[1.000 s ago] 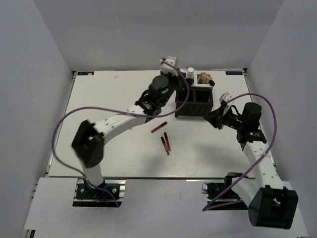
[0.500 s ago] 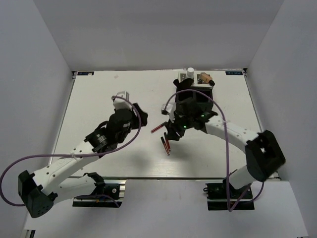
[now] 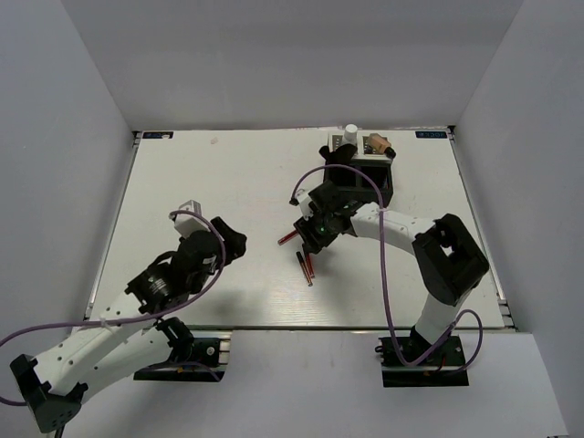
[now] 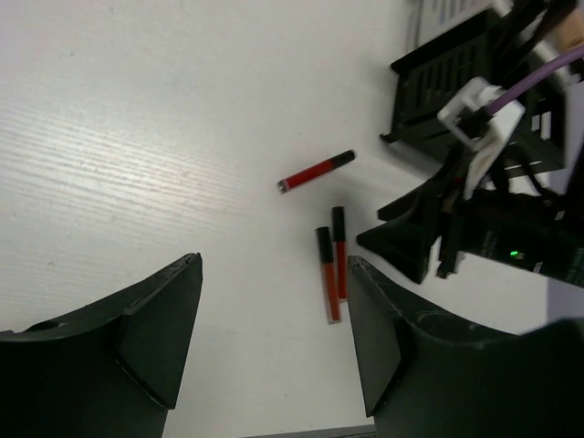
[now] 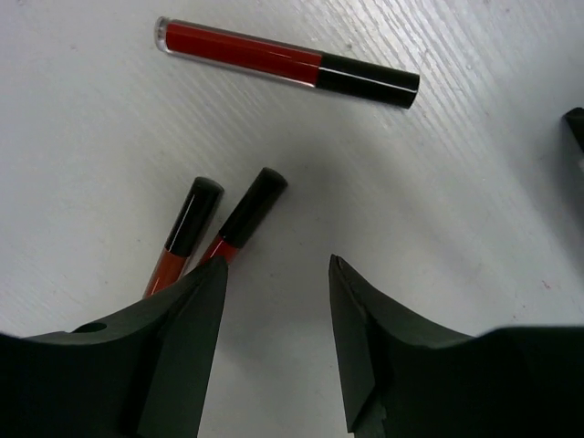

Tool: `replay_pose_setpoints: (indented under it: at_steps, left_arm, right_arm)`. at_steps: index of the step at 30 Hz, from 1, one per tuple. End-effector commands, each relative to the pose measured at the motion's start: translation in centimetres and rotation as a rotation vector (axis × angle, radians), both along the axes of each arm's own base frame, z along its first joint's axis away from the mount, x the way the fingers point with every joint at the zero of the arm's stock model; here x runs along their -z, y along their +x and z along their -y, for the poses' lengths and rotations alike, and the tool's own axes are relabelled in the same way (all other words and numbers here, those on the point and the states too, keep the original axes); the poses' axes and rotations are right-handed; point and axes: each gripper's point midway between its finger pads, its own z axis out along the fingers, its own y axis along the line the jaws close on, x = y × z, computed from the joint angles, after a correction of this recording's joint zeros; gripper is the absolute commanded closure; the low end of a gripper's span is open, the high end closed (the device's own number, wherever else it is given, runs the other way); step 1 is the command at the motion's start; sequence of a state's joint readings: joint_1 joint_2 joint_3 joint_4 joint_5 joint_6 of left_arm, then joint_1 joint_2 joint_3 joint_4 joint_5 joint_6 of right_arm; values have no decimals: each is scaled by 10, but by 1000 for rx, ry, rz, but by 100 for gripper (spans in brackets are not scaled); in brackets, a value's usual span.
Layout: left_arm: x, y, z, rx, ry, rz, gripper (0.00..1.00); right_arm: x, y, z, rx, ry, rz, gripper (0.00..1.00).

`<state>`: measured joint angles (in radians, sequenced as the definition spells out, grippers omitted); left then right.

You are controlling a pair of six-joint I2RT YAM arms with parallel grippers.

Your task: Organize the makeup

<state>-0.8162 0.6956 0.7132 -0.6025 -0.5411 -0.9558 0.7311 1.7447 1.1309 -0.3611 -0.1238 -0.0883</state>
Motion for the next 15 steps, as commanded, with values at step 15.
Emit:
replay_pose_setpoints:
  at_steps: [15]
  left_arm:
    - [28, 1, 3, -7, 40, -63, 25]
  right_arm:
    - [8, 8, -21, 75, 20, -43, 54]
